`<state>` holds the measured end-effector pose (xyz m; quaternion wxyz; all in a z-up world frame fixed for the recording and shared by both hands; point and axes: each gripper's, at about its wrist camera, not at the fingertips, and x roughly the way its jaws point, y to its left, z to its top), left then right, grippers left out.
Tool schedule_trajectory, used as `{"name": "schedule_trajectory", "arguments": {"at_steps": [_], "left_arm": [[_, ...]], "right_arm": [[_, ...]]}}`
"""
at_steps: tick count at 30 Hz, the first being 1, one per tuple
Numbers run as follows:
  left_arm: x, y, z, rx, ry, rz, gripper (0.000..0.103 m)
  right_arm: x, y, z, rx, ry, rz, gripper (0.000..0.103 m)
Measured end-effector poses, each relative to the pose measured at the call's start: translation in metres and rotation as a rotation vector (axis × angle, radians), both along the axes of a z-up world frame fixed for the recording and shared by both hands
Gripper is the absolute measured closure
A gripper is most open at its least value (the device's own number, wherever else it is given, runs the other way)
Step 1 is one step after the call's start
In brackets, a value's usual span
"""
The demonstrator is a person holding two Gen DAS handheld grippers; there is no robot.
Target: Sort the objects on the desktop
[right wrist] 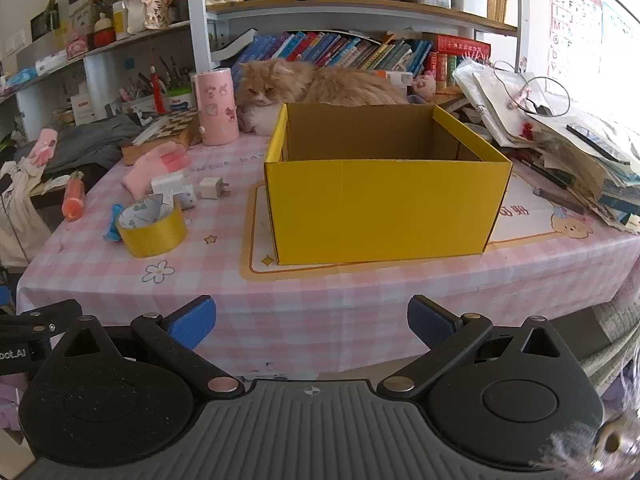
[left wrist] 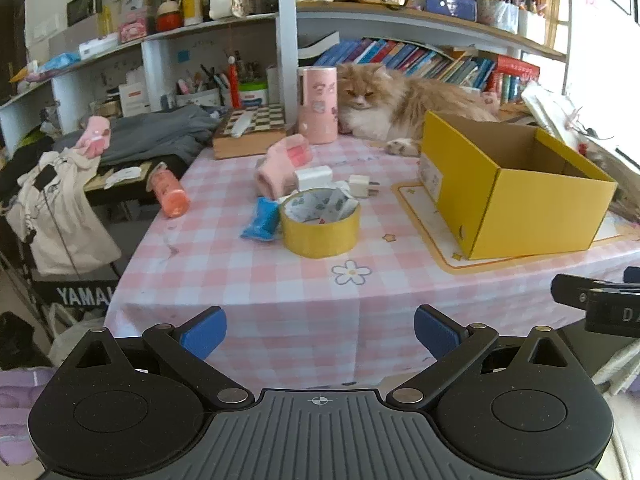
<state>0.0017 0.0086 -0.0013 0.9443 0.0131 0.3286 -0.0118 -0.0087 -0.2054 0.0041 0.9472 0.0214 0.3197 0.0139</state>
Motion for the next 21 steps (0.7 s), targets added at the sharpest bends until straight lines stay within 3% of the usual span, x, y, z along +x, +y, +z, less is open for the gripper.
{"name": "schedule_trajectory", "arguments": {"at_steps": [12, 21], "left_arm": [[-0.0003, 0.0005, 0.0011, 0.002, -0.011, 0.004, 0.001], [-0.0015, -0.0052, -0.0005, 0.027, 0.002, -0.010, 0.001]], "right_arm": [[-0.0049, -0.0036, 0.0002, 0.056, -0.011, 0.028, 0.000], [-0.0062, -0.0026, 0.0012, 0.028, -0.019, 0.007, 0.000]]}}
